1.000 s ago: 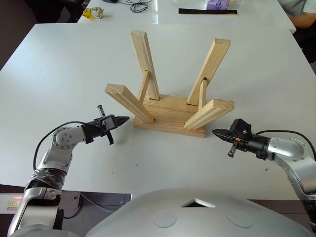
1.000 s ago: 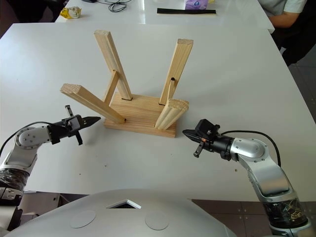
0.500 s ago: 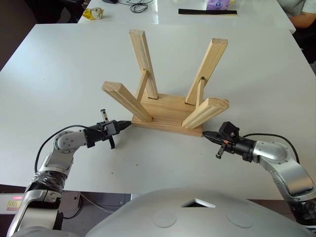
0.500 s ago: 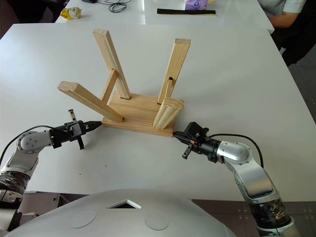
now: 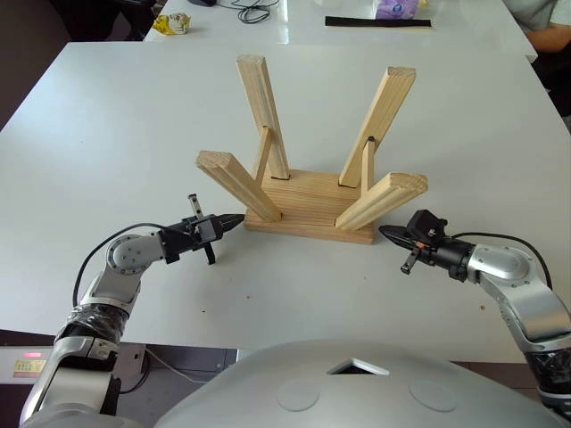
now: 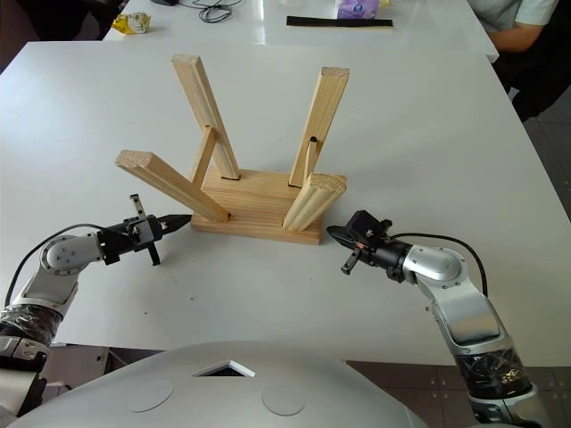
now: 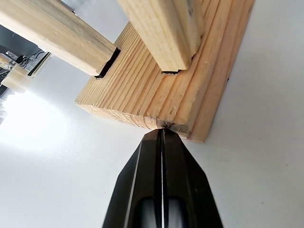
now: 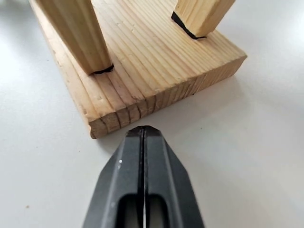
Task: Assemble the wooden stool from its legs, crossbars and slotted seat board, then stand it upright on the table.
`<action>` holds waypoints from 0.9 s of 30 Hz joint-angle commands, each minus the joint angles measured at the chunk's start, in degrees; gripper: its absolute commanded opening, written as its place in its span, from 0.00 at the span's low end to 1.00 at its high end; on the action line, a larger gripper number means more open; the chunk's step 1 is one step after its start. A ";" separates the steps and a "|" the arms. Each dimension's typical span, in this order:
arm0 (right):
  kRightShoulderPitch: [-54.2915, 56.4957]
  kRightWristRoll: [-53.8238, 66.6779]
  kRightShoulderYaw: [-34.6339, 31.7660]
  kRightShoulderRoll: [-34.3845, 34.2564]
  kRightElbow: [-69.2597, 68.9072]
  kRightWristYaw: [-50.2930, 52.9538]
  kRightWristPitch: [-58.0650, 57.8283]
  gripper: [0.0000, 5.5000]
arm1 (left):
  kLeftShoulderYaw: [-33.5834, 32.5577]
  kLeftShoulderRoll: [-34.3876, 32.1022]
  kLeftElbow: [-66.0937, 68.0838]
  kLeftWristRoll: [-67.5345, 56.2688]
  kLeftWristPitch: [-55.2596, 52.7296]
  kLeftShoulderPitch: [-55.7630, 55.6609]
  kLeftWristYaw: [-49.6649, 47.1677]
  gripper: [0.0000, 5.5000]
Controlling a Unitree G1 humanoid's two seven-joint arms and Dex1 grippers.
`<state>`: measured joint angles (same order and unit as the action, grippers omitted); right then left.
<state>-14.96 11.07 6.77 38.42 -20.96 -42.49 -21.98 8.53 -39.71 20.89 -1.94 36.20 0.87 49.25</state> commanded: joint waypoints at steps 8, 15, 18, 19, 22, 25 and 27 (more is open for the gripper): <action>-1.73 3.75 -0.40 -1.58 -7.58 0.73 -4.07 0.00 | 3.32 -1.29 -11.52 -3.79 -6.49 7.28 4.44 0.00; -4.35 9.55 -7.38 2.07 -19.87 -0.78 -10.72 0.00 | -0.37 -5.66 -24.99 -10.95 -15.39 11.41 6.60 0.00; -5.79 12.64 -11.30 4.25 -24.86 -1.30 -13.82 0.00 | -3.12 -7.06 -29.60 -11.63 -17.66 14.08 5.98 0.00; -6.62 13.74 -12.50 4.99 -26.59 -1.62 -14.77 0.00 | -4.30 -7.42 -32.13 -12.58 -19.13 15.36 5.57 0.00; -8.97 15.50 -13.96 6.44 -30.42 -1.89 -16.48 0.00 | -7.85 -8.13 -41.30 -17.11 -25.37 18.38 4.27 0.00; -10.37 16.91 -14.82 6.28 -33.59 -0.89 -18.23 0.00 | -11.19 -9.41 -49.08 -22.09 -31.51 20.16 3.91 0.00; -10.95 18.01 -15.91 5.99 -35.52 -0.30 -19.48 0.00 | -12.91 -10.11 -52.06 -23.89 -34.05 20.96 4.11 0.00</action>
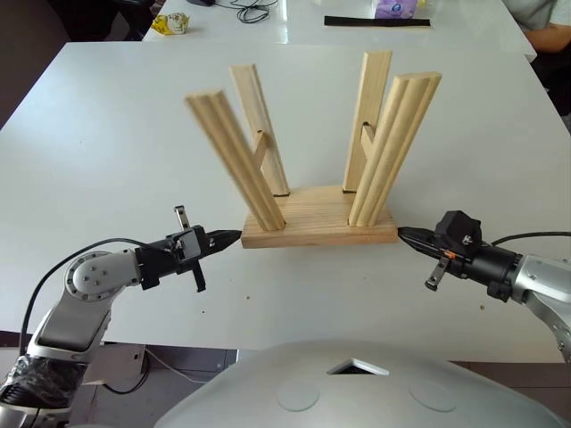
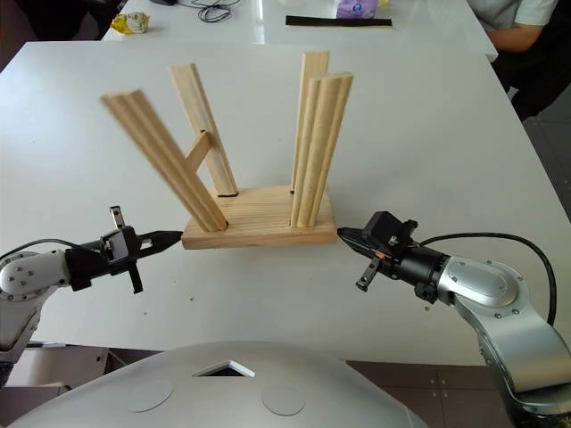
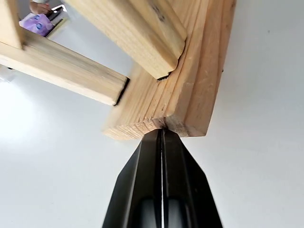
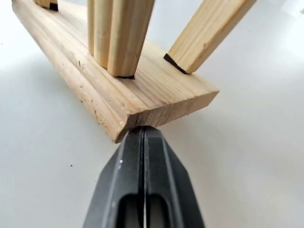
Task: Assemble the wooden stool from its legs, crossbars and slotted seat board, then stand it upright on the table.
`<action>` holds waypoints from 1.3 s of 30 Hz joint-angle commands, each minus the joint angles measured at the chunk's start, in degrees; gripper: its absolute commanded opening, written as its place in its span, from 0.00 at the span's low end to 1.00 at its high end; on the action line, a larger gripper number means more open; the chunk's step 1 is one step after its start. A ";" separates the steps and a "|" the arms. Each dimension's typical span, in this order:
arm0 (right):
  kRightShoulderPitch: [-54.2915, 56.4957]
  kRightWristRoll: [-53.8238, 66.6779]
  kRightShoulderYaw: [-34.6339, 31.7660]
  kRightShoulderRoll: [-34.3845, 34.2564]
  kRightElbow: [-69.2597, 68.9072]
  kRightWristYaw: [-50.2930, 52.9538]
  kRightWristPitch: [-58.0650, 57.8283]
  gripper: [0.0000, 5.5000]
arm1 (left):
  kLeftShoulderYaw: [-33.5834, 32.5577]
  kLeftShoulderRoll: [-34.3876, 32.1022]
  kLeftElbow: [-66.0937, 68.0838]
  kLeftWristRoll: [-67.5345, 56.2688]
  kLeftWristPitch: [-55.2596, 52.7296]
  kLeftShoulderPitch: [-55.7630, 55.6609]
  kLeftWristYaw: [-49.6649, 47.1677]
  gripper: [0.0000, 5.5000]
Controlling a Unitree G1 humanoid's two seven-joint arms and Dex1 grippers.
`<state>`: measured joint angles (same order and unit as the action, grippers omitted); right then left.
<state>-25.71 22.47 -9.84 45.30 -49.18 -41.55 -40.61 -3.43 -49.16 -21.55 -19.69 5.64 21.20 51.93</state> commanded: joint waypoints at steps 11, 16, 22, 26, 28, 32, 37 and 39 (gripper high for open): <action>1.50 27.49 -18.56 8.36 -10.80 -3.24 -4.39 0.00 | -11.13 -1.58 -23.97 -18.83 -18.11 3.98 -1.37 0.00; 2.60 33.12 -20.62 11.60 -10.29 -2.77 -6.77 0.00 | -15.52 -3.11 -25.15 -25.49 -24.10 1.66 -1.31 0.00; -2.70 22.54 -12.34 10.89 -7.24 -3.83 -4.50 0.00 | -10.84 -2.81 -17.14 -13.46 -17.87 4.62 5.45 0.00; -6.36 17.39 -8.97 10.35 -5.92 -5.63 -0.69 0.04 | -7.59 -1.70 -10.72 -5.57 -9.46 7.12 9.99 0.00; -7.57 15.59 -8.40 10.36 -4.44 -6.74 1.28 0.09 | -6.78 -1.72 -7.18 -2.42 -6.01 7.34 10.55 0.06; -10.12 2.91 -4.05 12.48 3.39 -8.50 10.54 0.19 | -5.77 -2.65 5.30 5.90 7.39 5.37 12.25 0.16; -8.74 -6.88 2.33 11.25 12.94 -9.24 19.54 0.30 | -3.40 -2.48 19.35 10.67 21.00 2.23 14.31 0.28; -7.20 -7.75 4.26 10.43 14.00 -9.49 20.60 0.30 | -1.83 -1.53 22.27 10.99 23.28 0.18 14.44 0.28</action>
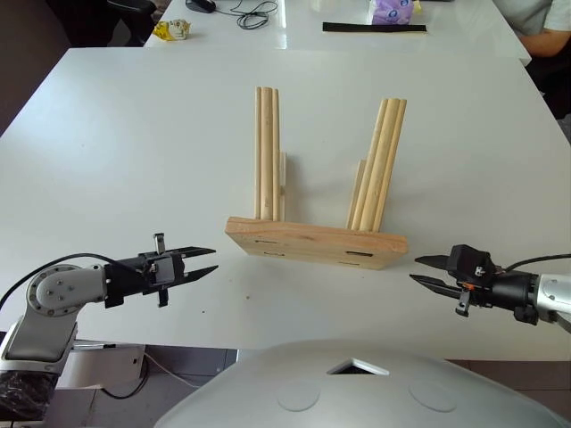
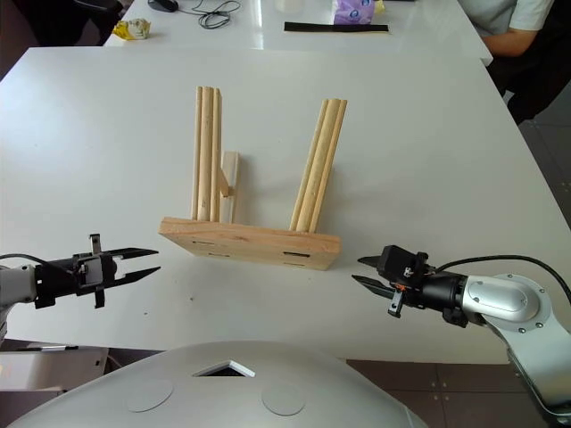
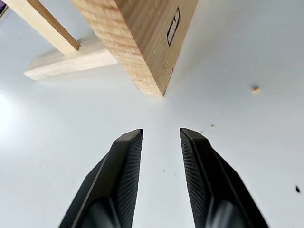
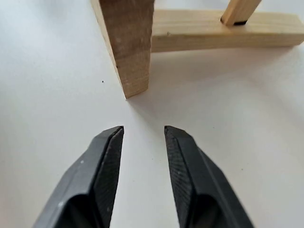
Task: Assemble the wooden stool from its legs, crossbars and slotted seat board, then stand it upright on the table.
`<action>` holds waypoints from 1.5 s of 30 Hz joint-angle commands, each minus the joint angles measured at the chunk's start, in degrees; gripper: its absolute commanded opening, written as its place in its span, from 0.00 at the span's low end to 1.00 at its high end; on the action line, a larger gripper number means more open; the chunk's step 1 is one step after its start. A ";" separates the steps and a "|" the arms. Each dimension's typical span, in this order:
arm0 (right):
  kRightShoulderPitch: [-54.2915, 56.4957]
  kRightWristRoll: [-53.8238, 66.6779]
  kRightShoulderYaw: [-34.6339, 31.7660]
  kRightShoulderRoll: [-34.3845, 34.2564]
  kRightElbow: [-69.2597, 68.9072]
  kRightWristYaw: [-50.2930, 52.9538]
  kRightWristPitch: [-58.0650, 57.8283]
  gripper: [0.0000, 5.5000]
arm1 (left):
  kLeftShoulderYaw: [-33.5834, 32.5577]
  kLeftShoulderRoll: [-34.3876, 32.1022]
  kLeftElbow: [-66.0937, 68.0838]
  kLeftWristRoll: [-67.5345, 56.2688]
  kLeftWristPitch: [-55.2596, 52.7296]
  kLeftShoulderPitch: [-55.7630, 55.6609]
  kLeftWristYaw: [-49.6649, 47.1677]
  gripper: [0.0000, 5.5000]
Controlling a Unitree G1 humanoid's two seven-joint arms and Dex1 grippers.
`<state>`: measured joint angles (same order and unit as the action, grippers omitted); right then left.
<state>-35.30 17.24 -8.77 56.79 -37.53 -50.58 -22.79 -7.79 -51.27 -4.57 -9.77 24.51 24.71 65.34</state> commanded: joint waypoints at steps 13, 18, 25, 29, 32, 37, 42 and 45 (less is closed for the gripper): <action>12.63 -4.78 12.79 -5.91 9.13 -1.91 5.21 0.30 | 12.00 8.39 14.60 2.96 10.93 -14.12 -1.55 0.28; 14.87 -4.83 15.19 -6.48 10.50 -3.43 5.38 0.30 | 13.91 9.77 16.12 2.46 11.44 -16.05 -1.68 0.28; 16.56 -5.13 17.25 -8.00 11.24 -3.44 5.04 0.30 | 15.59 10.93 18.13 2.70 10.62 -19.36 -2.13 0.42; 17.64 -5.90 17.71 -8.70 12.80 -2.79 5.68 0.30 | 16.75 11.37 18.73 2.55 10.16 -20.39 -1.47 0.47; 18.01 -6.62 17.82 -8.88 14.19 -2.55 6.47 0.30 | 17.14 11.62 19.08 2.03 9.41 -20.69 -1.32 0.47; 18.11 -7.25 17.68 -8.65 15.59 -2.97 7.81 0.30 | 16.30 11.95 23.19 0.72 7.44 -23.79 -1.11 0.47; 18.49 -8.01 18.22 -8.57 16.29 -3.56 8.68 0.30 | 15.33 12.63 26.55 -0.33 5.53 -27.01 -1.41 0.47; 18.28 -8.38 18.24 -8.31 16.57 -3.90 9.36 0.30 | 15.30 12.12 27.21 -0.51 5.68 -27.02 -0.39 0.47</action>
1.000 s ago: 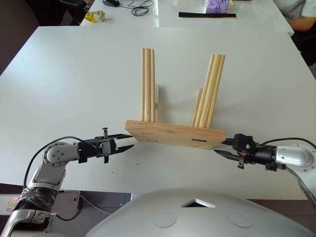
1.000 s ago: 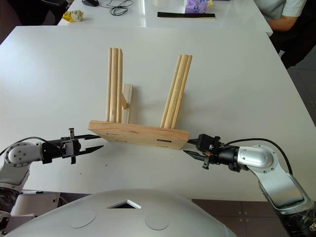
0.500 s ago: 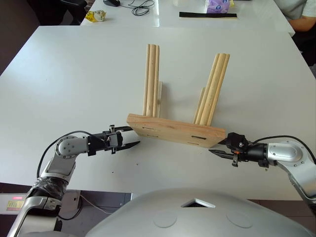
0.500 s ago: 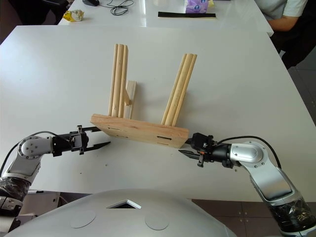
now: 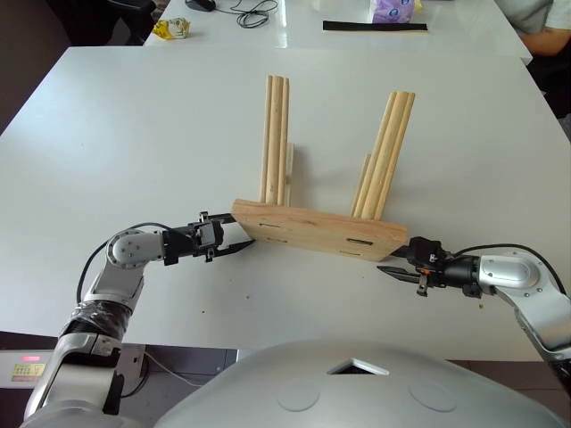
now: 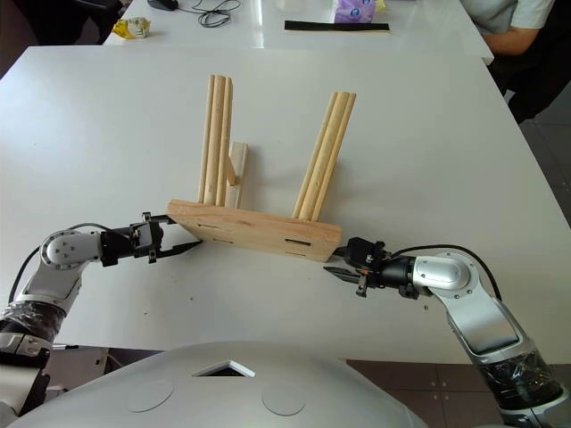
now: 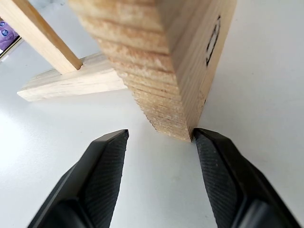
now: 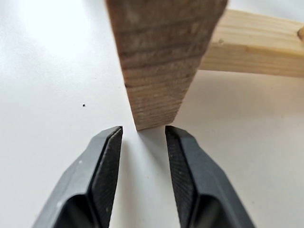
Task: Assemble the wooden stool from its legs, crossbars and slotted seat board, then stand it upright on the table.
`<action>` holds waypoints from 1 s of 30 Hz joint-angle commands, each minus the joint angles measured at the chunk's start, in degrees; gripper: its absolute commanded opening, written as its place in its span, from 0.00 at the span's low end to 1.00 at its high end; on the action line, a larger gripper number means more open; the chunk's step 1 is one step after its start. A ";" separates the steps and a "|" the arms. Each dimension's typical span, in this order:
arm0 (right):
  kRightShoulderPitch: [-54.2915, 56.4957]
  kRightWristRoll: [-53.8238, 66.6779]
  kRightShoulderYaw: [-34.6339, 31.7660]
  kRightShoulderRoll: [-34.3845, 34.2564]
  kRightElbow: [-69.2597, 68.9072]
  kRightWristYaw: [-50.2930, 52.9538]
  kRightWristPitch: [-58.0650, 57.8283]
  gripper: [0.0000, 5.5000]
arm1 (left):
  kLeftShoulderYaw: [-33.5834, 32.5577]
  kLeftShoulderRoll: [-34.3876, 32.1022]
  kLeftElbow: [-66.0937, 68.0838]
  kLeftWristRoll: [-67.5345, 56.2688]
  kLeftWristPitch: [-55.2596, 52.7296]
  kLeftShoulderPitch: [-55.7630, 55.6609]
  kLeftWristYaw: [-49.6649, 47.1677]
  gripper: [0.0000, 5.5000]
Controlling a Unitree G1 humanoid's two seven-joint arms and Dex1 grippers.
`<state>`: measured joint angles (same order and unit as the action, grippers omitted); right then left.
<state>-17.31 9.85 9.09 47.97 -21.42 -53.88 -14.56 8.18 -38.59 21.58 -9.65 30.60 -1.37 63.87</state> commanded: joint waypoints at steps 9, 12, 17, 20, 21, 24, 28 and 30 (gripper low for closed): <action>3.47 -2.24 2.66 -0.38 1.62 -2.10 1.56 0.30 | 4.11 3.22 2.77 2.34 1.15 -2.58 2.40 0.47; 5.41 -2.64 3.70 -0.83 2.57 -2.73 1.50 0.30 | 5.05 5.06 4.56 2.63 0.76 -4.30 1.74 0.47; 6.05 -2.29 3.63 -0.61 3.05 -3.54 1.36 0.20 | 4.48 3.65 3.50 0.13 -0.16 -2.84 4.05 0.43; 5.58 -2.71 3.45 -1.07 3.41 -2.59 1.57 0.12 | 3.68 2.42 3.24 -1.03 -0.53 -2.28 5.46 0.40; 5.56 -2.78 3.47 -1.44 3.42 -2.13 1.48 0.09 | 3.57 2.31 3.02 -1.25 -0.79 -2.39 5.66 0.39; 5.62 -3.09 3.89 -2.42 3.08 -1.07 1.13 0.02 | 3.62 2.48 2.29 -1.39 -1.38 -2.68 5.97 0.36; 5.28 -3.21 3.94 -2.74 2.48 -0.56 0.85 0.00 | 3.69 2.70 1.74 -1.44 -1.76 -2.60 6.29 0.35; 5.29 -2.70 3.22 -2.60 2.82 -0.54 0.38 0.05 | 3.62 2.79 1.87 -1.22 -1.61 -2.59 6.21 0.35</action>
<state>-12.12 6.35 11.56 46.30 -17.79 -54.10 -13.66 10.81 -36.48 23.88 -12.14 29.35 -4.22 70.00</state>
